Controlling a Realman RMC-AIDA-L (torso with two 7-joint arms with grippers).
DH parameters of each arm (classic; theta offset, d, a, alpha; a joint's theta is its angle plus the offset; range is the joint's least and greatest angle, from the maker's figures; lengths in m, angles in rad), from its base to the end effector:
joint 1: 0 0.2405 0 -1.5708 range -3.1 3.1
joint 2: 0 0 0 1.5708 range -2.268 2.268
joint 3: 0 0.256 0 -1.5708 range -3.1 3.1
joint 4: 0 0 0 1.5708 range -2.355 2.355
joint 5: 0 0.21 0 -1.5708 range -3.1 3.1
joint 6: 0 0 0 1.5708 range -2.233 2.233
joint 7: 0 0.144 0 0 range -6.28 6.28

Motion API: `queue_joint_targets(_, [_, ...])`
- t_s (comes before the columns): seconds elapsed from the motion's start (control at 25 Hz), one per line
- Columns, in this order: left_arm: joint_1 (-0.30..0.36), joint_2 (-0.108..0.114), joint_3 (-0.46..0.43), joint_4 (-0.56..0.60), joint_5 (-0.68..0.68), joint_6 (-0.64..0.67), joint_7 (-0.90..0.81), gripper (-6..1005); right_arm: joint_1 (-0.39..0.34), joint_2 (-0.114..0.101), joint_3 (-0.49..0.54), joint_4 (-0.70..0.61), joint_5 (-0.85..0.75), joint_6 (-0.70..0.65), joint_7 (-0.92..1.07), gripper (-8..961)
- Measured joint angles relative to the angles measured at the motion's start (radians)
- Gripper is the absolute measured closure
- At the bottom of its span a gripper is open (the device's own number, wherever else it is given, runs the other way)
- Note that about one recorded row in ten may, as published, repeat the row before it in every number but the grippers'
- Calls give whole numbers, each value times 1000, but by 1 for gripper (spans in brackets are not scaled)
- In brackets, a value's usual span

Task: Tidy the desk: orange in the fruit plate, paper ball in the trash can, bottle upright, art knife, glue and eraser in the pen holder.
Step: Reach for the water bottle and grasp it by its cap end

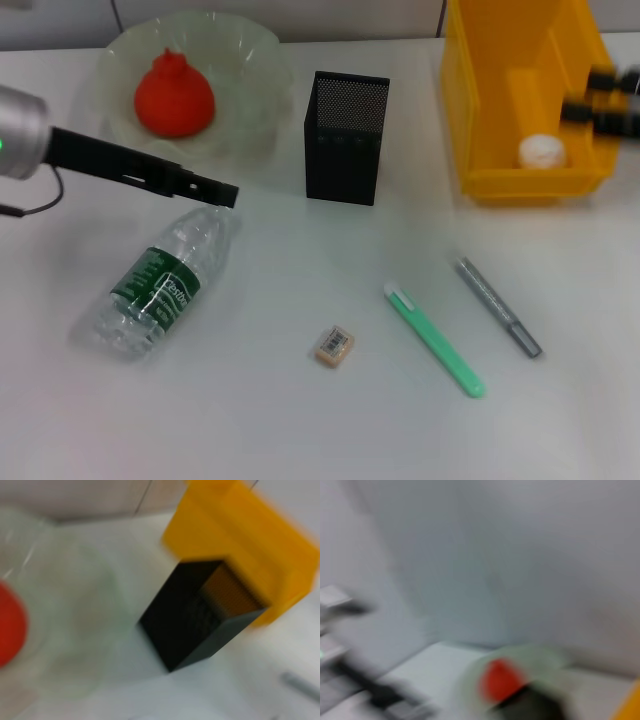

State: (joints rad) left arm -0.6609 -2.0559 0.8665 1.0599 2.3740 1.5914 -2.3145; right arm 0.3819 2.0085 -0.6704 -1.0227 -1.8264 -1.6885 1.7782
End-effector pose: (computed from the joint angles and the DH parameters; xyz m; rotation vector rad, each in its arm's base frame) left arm -0.2150 0.3746 0.0388 -2.6109 -1.2490 -0.0971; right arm 0.2626 0.3200 0.1020 -2.5271 0.7948 0.7995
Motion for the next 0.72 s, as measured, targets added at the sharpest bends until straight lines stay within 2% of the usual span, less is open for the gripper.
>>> queue_joint_targets(0.04, [-35, -15, 69, 13, 93, -38, -80, 209, -6, -5, 0, 49, 0, -47, -61, 101])
queue_joint_targets(0.08, [-35, -15, 69, 13, 93, -38, -80, 210, -11, -8, -2, 98, -5, -84, -117, 101])
queue_joint_targets(0.12, [-47, -16, 164, 12, 133, -99, -156, 211, -19, -8, -5, 216, -31, -119, -244, 101])
queue_joint_targets(0.16, [-47, -16, 164, 12, 133, -99, -156, 212, -19, -8, -5, 216, -31, -119, -244, 101])
queue_joint_targets(0.24, [-52, -15, 283, 10, 176, -190, -248, 215, -17, -5, -6, 364, -73, -121, -389, 101])
queue_joint_targets(0.28, [-52, -15, 283, 10, 176, -190, -248, 216, -17, -5, -6, 364, -73, -121, -389, 101])
queue_joint_targets(0.4, [-58, -16, 371, 7, 227, -255, -317, 220, -9, 6, -8, 452, -92, -107, -467, 100])
queue_joint_targets(0.44, [-60, -17, 425, -3, 246, -291, -350, 221, -9, 19, -13, 469, -93, -96, -488, 100])
queue_joint_targets(0.6, [-63, -19, 475, -31, 257, -335, -372, 226, -9, 31, -20, 474, -94, -83, -494, 100])
queue_joint_targets(0.72, [-69, -21, 516, -58, 259, -370, -378, 229, -9, 32, -21, 477, -94, -74, -495, 100])
